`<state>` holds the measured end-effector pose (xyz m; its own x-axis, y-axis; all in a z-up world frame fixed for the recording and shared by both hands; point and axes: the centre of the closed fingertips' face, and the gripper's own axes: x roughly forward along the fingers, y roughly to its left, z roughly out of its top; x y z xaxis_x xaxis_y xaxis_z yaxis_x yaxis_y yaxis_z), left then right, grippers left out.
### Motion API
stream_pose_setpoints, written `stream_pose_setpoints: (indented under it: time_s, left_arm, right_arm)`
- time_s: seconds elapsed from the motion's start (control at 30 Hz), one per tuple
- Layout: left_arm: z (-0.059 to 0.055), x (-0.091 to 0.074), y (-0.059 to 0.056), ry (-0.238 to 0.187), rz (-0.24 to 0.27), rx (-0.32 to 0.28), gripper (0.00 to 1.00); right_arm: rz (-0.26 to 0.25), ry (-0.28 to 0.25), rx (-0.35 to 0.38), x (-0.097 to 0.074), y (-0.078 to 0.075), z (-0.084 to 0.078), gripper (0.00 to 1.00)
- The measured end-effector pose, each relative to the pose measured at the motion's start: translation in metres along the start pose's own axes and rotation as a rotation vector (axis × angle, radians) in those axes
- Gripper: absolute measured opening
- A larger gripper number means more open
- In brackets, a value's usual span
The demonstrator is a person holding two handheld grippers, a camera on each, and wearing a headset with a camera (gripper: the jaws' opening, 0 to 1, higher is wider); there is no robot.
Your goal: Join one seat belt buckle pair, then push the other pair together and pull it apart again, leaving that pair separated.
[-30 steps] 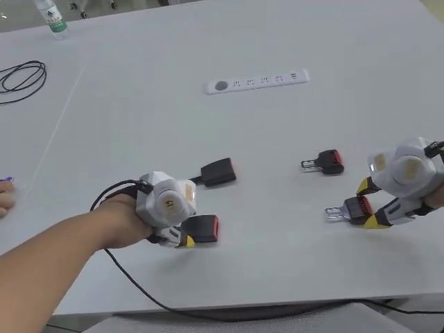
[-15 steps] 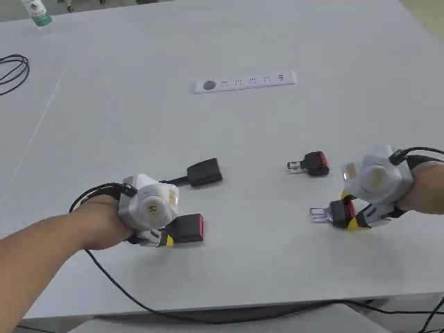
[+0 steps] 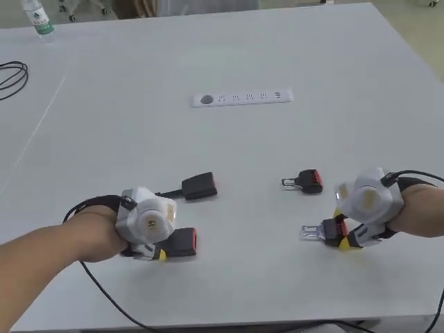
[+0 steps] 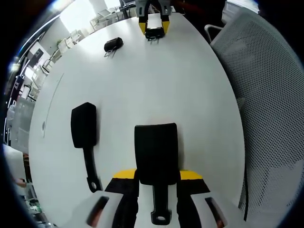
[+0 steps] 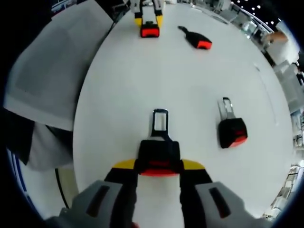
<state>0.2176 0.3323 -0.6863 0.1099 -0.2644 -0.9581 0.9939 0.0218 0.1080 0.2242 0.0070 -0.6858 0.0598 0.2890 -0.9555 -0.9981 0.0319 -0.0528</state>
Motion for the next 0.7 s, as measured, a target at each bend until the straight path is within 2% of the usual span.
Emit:
stream_pose_setpoints:
  time_s: [0.5,0.7]
  left_arm:
    - [-0.0005,0.0012,0.0006,0.023,-0.032,-0.011,0.31]
    - [-0.0011,0.0018,0.0008,0.012,-0.054,-0.014,0.31]
  right_arm:
    - [0.016,0.016,-0.016,0.0039,-0.0016,-0.0025,0.34]
    - [0.024,0.039,-0.034,0.0051,-0.0012,-0.0017,0.34]
